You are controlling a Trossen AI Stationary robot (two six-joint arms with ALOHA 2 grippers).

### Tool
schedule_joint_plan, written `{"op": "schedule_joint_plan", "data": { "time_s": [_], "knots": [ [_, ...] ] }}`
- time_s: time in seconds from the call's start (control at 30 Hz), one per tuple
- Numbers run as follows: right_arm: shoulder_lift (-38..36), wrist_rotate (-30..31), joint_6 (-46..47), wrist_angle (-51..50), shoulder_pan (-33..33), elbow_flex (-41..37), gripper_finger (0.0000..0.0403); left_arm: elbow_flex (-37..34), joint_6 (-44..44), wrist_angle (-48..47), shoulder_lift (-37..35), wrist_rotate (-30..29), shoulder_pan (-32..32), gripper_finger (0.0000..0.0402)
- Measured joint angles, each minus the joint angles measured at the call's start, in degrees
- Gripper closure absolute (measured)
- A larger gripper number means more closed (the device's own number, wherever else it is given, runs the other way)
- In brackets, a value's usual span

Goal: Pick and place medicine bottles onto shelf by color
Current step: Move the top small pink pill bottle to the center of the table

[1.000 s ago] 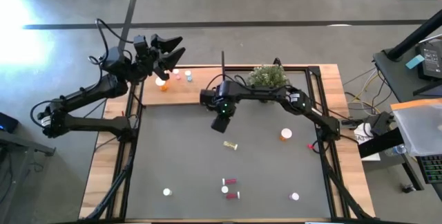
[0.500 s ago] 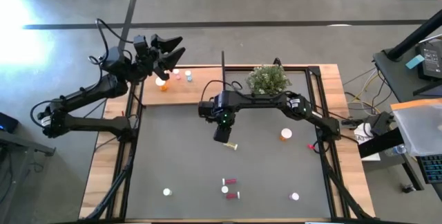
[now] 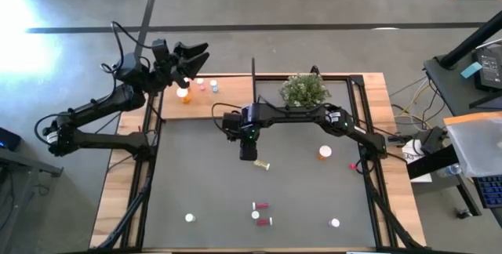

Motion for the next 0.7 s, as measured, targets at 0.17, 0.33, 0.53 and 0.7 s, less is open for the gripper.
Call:
{"op": "schedule_joint_plan", "data": {
  "time_s": [0.17, 0.33, 0.53, 0.7],
  "knots": [
    [0.06, 0.02, -1.94, 1.71, 0.07, -0.02, 0.0294, 0.0, 0.05, 0.0, -0.02, 0.0, 0.0, 0.0118],
    [0.06, 0.0, -5.21, 7.72, 0.11, -0.06, 0.0294, 0.0, 0.33, 0.01, 0.0, 0.0, 0.04, 0.0118],
    [0.1, 0.0, 1.21, 7.87, -0.09, -0.75, 0.0294, 0.0, 0.33, 0.0, 0.0, 0.01, 0.02, 0.0118],
    [0.62, 0.0, 6.71, 4.68, -0.4, -1.07, 0.0294, 0.0, 0.33, 0.01, 0.0, 0.02, 0.02, 0.0118]
  ]
}}
